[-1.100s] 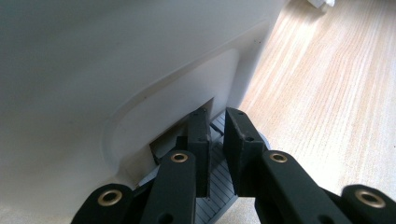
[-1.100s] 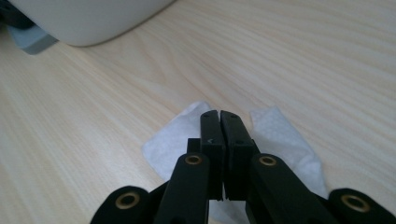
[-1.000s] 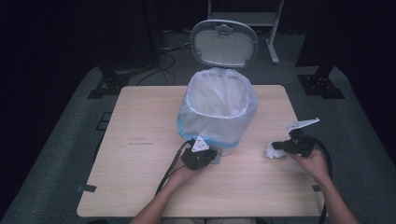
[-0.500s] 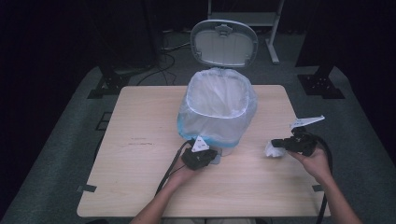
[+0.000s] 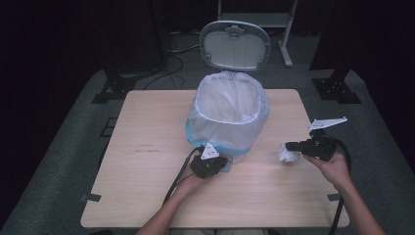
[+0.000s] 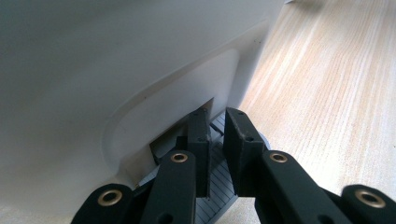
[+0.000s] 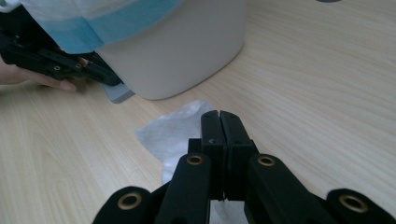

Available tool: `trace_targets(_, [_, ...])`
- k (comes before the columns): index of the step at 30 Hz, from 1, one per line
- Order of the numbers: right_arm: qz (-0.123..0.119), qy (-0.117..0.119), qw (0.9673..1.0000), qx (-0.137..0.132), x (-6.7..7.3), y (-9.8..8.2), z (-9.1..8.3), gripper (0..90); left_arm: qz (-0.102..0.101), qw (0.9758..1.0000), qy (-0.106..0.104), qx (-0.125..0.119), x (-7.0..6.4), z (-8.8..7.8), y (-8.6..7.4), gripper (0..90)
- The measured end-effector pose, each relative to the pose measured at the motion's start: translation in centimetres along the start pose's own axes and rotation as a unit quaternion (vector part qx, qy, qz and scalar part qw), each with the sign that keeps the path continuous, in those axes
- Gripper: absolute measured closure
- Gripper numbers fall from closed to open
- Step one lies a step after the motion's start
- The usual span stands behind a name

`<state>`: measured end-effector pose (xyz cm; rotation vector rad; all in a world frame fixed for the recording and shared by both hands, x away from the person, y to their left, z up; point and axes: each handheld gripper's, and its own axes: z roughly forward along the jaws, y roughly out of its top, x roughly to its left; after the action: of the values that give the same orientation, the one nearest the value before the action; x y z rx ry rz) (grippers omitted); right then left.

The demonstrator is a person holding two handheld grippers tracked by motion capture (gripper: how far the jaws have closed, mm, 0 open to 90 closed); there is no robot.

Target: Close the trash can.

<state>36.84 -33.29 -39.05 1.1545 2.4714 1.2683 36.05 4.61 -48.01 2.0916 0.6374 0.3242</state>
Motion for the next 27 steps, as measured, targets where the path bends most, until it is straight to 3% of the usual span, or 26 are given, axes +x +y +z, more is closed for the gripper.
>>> trace_targets(27, [-0.011, 0.016, 0.9992, -0.034, 2.1, 3.4, -3.8, 89.3, -0.002, 1.0, -0.001, 0.003, 0.0, 0.0, 0.0, 80.9])
